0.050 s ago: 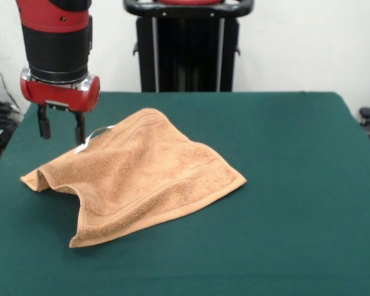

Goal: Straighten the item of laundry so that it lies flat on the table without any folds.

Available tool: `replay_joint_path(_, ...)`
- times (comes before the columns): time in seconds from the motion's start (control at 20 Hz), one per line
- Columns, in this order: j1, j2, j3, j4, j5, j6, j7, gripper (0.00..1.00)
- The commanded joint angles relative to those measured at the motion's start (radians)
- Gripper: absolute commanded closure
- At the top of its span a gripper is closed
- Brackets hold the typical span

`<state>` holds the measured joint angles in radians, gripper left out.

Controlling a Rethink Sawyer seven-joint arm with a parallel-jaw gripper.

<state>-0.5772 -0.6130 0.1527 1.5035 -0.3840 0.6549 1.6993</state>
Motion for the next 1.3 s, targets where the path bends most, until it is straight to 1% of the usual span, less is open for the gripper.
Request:
replay_joint_path(0.05, 0.048, 0.061, 0.074, 0.077, -0.023, -0.017, -0.002, 0.0)
replay_joint_path(0.7, 0.037, 0.071, 0.093, 0.078, -0.021, -0.013, -0.026, 0.0)
replay_joint_path(1.15, 0.037, 0.078, 0.088, 0.081, -0.023, -0.052, 0.0, 0.0)
replay_joint_path(1.3, 0.03, 0.07, 0.092, 0.084, -0.018, -0.036, -0.014, 0.0)
